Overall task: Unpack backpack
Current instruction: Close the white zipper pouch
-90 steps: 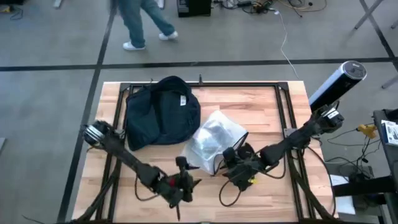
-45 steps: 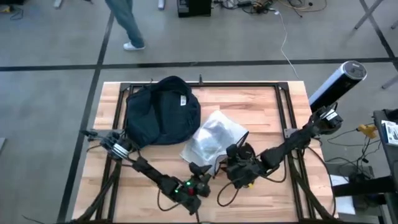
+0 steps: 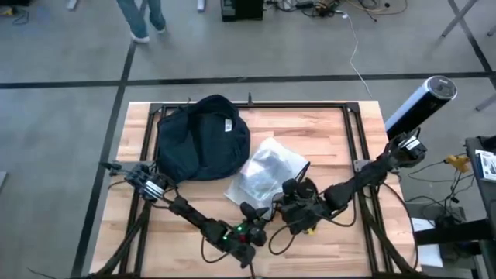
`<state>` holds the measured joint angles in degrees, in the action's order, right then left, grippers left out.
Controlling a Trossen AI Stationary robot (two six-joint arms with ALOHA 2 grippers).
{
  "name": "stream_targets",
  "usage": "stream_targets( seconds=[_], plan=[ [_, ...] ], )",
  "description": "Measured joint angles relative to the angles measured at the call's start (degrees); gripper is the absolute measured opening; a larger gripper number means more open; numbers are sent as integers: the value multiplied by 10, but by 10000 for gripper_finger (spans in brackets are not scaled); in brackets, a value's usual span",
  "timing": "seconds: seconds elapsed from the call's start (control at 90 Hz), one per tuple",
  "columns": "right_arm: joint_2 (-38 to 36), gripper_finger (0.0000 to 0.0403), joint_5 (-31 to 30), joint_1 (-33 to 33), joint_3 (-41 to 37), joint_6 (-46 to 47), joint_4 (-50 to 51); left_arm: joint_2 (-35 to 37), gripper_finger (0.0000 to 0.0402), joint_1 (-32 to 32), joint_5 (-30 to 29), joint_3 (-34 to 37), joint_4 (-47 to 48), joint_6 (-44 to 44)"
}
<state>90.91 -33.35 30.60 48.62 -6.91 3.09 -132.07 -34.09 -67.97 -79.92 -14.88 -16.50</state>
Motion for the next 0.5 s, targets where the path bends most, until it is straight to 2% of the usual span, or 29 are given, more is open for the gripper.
stream_targets(
  seconds=[0.367,0.433,0.5],
  plan=[
    [0,70,-13,-2,0,-5,-2,0,52,-2,-1,5,0,41],
    [0,68,-6,-2,0,-13,-2,0,33,-3,-10,5,-1,39],
    [0,67,26,5,0,-42,-13,0,13,-5,-31,5,0,33]
  ],
)
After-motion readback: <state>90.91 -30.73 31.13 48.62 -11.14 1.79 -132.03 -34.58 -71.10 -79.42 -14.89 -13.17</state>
